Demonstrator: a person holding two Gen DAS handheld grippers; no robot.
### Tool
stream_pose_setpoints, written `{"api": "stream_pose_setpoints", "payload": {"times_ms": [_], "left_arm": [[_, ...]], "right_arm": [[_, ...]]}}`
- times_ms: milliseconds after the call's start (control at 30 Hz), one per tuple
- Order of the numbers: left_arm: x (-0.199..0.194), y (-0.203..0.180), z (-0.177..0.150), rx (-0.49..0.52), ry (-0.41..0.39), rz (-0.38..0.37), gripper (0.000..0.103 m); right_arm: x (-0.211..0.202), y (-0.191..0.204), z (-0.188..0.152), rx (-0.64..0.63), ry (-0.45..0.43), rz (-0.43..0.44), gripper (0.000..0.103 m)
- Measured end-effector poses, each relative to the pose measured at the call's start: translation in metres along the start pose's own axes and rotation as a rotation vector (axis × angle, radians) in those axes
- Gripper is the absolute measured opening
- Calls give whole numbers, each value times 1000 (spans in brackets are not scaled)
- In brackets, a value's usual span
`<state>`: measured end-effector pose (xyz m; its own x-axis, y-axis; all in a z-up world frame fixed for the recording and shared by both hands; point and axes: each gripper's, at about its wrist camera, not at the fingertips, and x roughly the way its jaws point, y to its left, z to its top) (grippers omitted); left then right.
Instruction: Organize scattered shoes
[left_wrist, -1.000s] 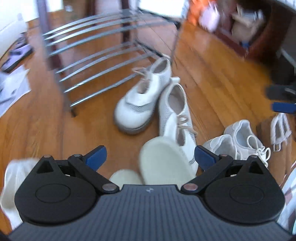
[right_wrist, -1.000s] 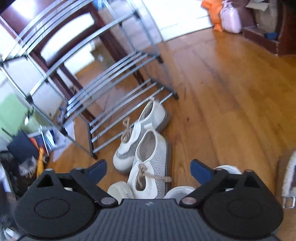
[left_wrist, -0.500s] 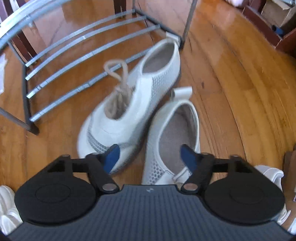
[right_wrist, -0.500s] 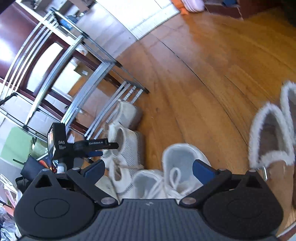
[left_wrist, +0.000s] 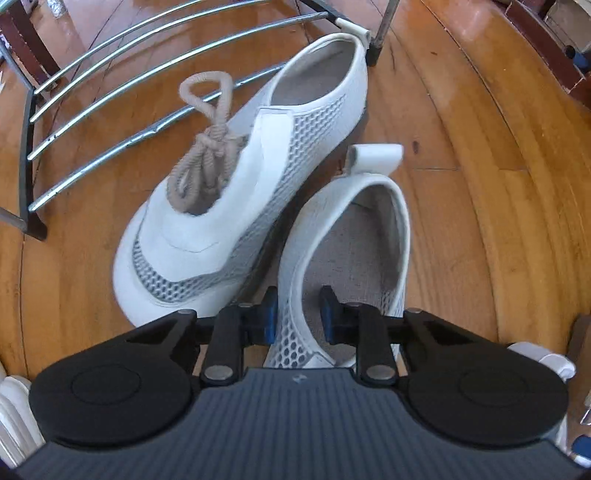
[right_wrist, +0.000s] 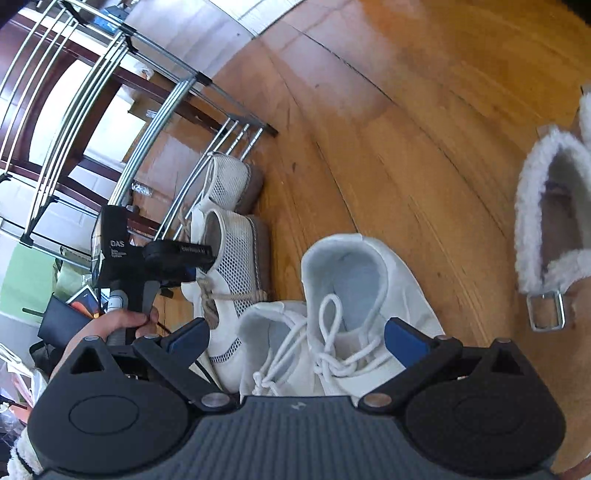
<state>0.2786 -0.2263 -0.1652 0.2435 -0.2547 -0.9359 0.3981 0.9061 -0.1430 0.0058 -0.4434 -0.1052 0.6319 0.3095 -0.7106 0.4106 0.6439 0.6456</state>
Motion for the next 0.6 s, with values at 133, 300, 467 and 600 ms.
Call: {"api": "stream_pose_setpoints", "payload": {"times_ms": [133,300,467,600], "left_arm": [[-12,-15,1,-51,-21,-129,11],[-12,-66,6,20,-28,-135,11],[-38,-104,14,114,-107,-191,12],[-72,-117,12,162,-168,-193,58]], "right_arm": [[-4,-7,3,25,-27,-5,102],[-5,-16,4,58,-38,-15,102],[-13,-15,6,43,-59,-29,102],[-18,-16,11,35,-87,-53,102]]}}
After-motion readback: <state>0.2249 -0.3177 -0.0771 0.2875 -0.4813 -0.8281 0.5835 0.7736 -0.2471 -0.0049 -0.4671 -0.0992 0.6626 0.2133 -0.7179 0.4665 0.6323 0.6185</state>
